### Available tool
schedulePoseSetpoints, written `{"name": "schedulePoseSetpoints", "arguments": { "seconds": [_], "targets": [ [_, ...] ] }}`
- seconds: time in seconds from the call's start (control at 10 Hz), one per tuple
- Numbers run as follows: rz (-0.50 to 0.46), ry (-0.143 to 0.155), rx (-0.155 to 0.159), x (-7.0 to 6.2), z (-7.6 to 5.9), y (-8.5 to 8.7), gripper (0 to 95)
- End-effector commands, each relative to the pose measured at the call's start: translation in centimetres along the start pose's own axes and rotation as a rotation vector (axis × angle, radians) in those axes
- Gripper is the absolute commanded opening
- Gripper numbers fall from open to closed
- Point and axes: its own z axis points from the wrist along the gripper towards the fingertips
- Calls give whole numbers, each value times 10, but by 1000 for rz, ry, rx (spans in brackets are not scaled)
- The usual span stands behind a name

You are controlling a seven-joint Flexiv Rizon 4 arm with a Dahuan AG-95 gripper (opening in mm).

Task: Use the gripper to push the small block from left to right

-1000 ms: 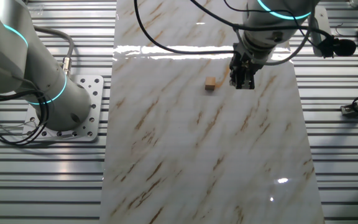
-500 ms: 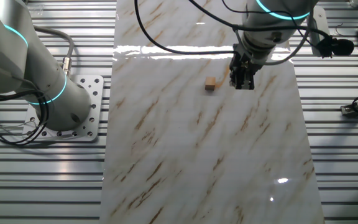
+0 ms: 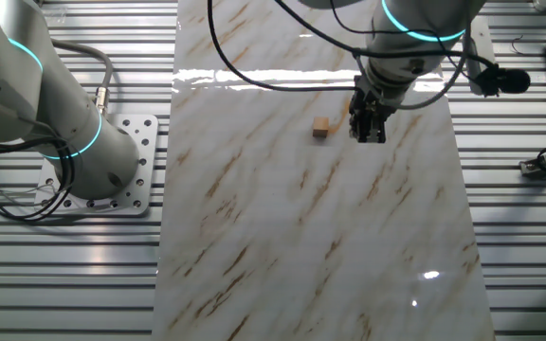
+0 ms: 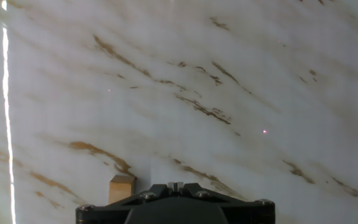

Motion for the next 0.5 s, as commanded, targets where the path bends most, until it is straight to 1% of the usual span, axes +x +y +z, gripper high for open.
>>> {"name": "schedulePoseSetpoints", "arguments": {
  "seconds": [0.1, 0.2, 0.3, 0.5],
  "targets": [
    [-1, -6, 1, -1, 8, -1, 0],
    [-1, -7, 1, -1, 11, -1, 0],
    [-2, -19, 3, -1, 19, -1, 0],
    [3, -26, 1, -1, 26, 0, 0]
  ]
}}
